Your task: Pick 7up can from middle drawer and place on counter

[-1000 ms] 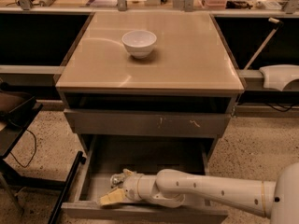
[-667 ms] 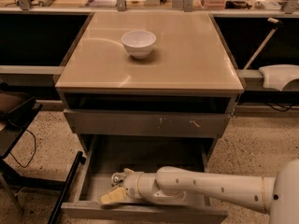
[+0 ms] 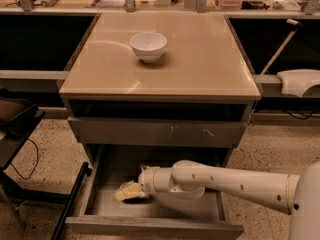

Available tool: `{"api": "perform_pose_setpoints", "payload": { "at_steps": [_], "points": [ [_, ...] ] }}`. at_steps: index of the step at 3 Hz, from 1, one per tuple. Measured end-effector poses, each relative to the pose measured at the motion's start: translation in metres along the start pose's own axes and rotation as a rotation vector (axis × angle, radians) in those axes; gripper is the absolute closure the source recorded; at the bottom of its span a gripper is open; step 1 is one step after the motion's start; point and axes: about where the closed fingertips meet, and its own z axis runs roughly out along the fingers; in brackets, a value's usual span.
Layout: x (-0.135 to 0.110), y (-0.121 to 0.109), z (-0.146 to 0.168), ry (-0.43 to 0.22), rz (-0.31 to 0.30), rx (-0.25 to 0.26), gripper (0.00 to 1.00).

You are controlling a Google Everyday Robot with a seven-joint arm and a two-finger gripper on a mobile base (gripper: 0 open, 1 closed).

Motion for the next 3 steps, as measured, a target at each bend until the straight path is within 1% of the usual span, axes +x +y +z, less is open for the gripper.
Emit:
{"api": "perform_pose_setpoints", "payload": {
  "at_steps": [1, 2, 3],
  "points": [
    [0.002, 0.008, 0.005, 0.025, -0.028, 0.019, 0.0],
    [0.018, 0.042, 0.034, 0.108, -0.059, 0.035, 0.0],
    [0.018, 0.054, 0.057, 0.119, -0.099, 0.048, 0.0]
  ]
}}
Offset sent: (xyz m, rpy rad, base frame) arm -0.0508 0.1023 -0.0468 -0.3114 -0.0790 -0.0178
